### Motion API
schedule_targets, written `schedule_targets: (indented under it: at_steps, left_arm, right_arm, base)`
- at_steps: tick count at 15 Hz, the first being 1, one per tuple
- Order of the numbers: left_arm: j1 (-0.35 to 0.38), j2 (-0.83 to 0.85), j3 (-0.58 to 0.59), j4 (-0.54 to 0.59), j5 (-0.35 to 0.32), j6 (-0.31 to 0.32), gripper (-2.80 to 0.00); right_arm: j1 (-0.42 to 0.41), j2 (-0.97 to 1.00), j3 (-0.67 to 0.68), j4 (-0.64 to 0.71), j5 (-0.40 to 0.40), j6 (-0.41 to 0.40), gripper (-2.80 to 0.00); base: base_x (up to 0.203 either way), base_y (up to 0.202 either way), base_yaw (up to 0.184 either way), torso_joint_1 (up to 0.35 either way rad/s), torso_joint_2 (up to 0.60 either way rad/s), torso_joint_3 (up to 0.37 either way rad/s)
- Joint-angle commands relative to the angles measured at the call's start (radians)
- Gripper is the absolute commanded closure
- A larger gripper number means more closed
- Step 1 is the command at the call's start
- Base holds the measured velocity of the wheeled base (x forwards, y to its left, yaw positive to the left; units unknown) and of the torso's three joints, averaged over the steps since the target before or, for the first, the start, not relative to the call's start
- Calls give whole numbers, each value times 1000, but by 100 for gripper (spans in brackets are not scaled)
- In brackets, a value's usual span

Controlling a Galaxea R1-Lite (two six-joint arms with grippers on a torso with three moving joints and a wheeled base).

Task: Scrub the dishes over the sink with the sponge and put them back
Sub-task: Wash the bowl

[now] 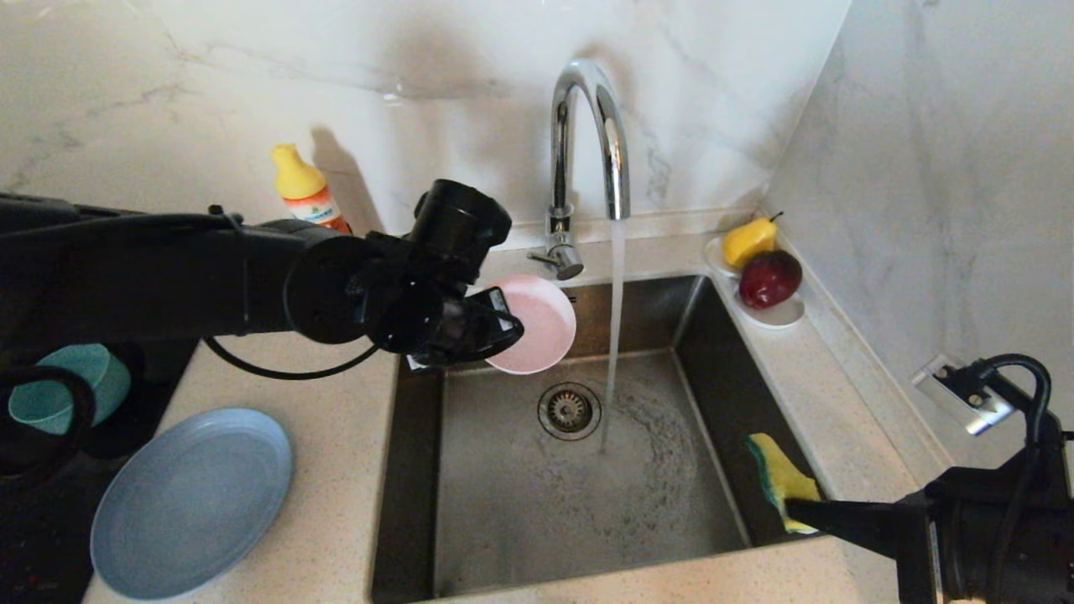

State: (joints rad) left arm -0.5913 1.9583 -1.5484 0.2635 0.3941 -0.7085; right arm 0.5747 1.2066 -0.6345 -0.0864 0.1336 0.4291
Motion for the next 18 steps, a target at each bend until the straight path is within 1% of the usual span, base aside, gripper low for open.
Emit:
schedule_targets:
  at_steps: [1,4,5,6,8,9,11,13,14,16,18]
  left_arm:
    - [7,-124,206,-252,25,81,0]
    - [12,-199,446,-659,37,226,0]
    - [12,-214,505,-778,36,265,0]
    - [14,-222,548,-874,36,295,0]
    - [16,-231,611,-1011,33,317,0]
    - [19,-233,641,-1075,21,327,0]
    - [25,-233,702,-1196,-27,362,0]
    - [37,-232,761,-1353,-83,405,0]
    - [44,-231,780,-1400,-107,422,0]
    - [61,-231,804,-1489,-120,430,0]
    - [69,-230,816,-1549,-134,430,0]
  right_arm:
    - [0,-2,13,-5,1,3,0]
    - [-2,-5,16,-4,1,6,0]
    - [-3,-4,16,-4,1,7,0]
    - [-3,-3,18,-4,3,7,0]
    - [-3,1,17,-6,3,7,0]
    - [-3,1,16,-6,3,7,0]
    - [-3,5,19,-6,4,7,0]
    - [-2,11,19,-6,6,7,0]
    - [-2,12,18,-6,6,7,0]
    - [-3,15,16,-6,6,7,0]
    - [-3,18,16,-6,6,7,0]
  base:
    - [0,0,0,0,0,0]
    - [0,0,0,0,0,0]
    - [0,0,0,0,0,0]
    - [0,0,0,0,0,0]
    - [0,0,0,0,0,0]
    - [0,0,0,0,0,0]
    - [0,0,0,0,0,0]
    - [0,0,0,0,0,0]
    - [0,0,0,0,0,0]
    - [0,0,0,0,0,0]
    - [0,0,0,0,0,0]
